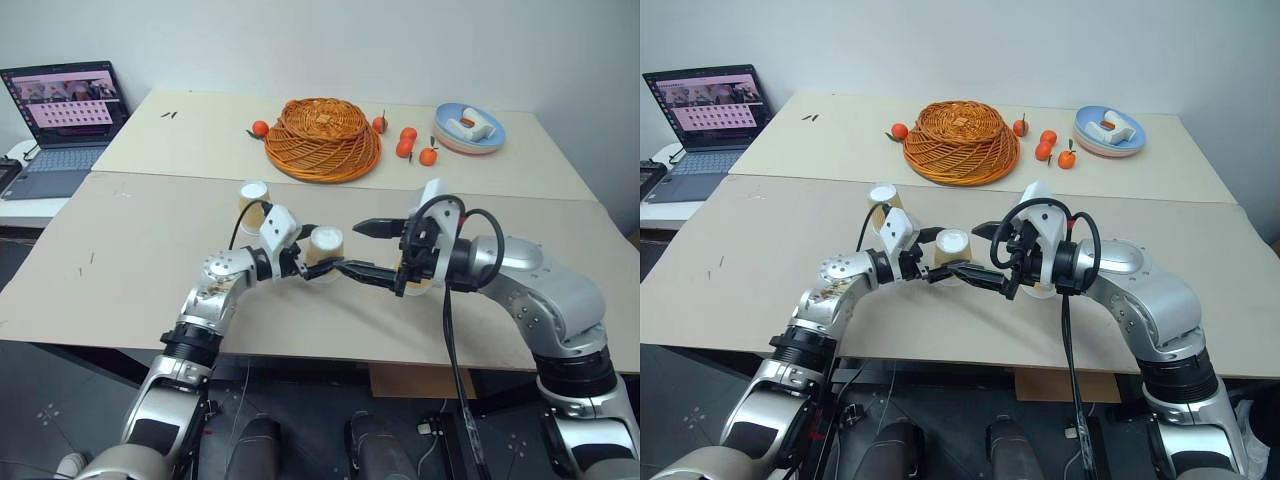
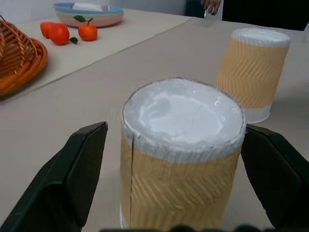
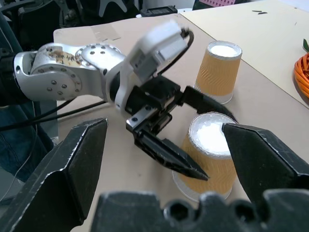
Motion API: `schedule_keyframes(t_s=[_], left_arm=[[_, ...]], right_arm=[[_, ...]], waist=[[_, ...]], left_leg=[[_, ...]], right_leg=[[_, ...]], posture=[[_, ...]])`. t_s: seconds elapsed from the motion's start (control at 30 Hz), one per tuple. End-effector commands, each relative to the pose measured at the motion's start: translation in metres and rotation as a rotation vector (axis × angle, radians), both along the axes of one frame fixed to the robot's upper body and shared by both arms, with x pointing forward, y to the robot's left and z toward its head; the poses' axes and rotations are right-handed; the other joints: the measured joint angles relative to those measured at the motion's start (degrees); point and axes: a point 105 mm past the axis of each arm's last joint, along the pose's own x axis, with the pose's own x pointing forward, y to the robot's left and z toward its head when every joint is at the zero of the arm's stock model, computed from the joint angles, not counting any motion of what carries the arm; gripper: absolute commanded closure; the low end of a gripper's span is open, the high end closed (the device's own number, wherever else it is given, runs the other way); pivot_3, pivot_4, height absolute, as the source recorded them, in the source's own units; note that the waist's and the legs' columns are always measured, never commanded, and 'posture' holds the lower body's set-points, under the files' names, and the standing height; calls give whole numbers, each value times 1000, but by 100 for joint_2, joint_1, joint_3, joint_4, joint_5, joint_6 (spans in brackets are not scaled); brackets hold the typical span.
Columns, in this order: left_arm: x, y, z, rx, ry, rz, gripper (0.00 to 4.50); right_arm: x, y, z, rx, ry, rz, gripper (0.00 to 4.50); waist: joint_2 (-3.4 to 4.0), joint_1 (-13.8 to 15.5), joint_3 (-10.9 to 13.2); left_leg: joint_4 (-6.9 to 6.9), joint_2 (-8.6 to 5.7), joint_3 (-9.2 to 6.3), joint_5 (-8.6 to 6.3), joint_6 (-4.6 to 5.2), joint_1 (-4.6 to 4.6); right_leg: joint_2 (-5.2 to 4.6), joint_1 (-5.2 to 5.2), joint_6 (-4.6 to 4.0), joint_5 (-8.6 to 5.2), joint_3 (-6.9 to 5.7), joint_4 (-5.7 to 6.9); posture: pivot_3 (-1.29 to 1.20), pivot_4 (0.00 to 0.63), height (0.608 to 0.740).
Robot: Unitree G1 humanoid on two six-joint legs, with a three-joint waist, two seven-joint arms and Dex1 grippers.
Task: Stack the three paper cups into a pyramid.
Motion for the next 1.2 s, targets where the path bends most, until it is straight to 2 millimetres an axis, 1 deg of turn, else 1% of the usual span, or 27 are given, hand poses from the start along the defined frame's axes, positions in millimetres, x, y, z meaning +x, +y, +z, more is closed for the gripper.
schedule_keyframes(t_s=[0.03,0.13,0.2,0.27,0.33,0.4,0.47,0.5,0.53,0.6,0.73,0.93,1.2], left_arm=[[-22,20,43,-54,-75,12,31],[-45,35,60,-74,-57,19,31],[-50,47,68,-111,-44,96,31],[-51,64,67,-158,-14,215,31],[-45,80,56,-170,11,365,31],[-32,105,33,-103,20,582,31],[-25,117,16,-65,18,706,31],[-20,117,8,-56,20,742,31],[-16,113,2,-57,21,748,31],[-7,107,-1,-69,20,752,31],[12,106,2,-74,-8,757,31],[40,103,10,-50,-38,724,31],[62,93,16,-39,-44,658,31]], right_arm=[[-1,0,10,26,-39,7,0],[2,-2,8,25,-34,-2,0],[3,-3,7,23,-32,-3,0],[3,-3,7,23,-30,-1,0],[3,-4,7,24,-30,0,0],[4,-3,7,27,-28,0,0],[4,-3,8,33,-26,3,0],[4,-3,8,36,-24,6,0],[4,-3,8,35,-23,7,0],[6,-3,7,33,-22,2,0],[9,-6,8,33,-24,-16,0],[8,-8,9,45,-29,-31,0],[5,-10,12,55,-39,-41,0]], waist=[[1,-40,0],[3,-97,2],[7,-93,5],[7,-81,5],[7,-85,5],[7,-79,5],[7,-81,4],[7,-78,4],[7,-57,4],[7,-20,4],[7,33,4],[7,46,4],[7,53,4]], left_leg=[[-1,0,0,0,0,1],[-4,4,-3,0,0,1],[-4,4,-3,0,0,4],[-2,3,-4,0,0,6],[-1,3,-3,0,0,12],[-1,3,-4,0,0,18],[-1,3,-4,0,0,25],[-1,2,-3,0,0,27],[-1,2,-3,0,0,27],[0,-1,-3,0,0,27],[4,-1,-2,0,0,17],[-1,-2,-2,0,0,14],[1,-3,-2,0,0,2]], right_leg=[[0,0,0,0,0,0],[1,0,0,0,-1,1],[1,0,7,-4,-1,2],[1,4,29,-17,-2,1],[0,9,32,-19,0,0],[0,13,33,-18,-1,0],[1,19,32,-18,-1,1],[1,19,32,-18,0,1],[1,19,30,-17,-1,1],[0,22,28,-15,-1,0],[0,15,12,-5,-1,-1],[0,11,-5,5,-1,-2],[0,5,-5,5,-2,-2]], posture=[[0,150,671],[0,150,671],[0,150,671],[0,150,671],[0,150,671],[0,150,671],[0,150,671],[0,150,671],[0,150,671],[0,150,671],[0,150,671],[0,150,671],[0,150,671]])
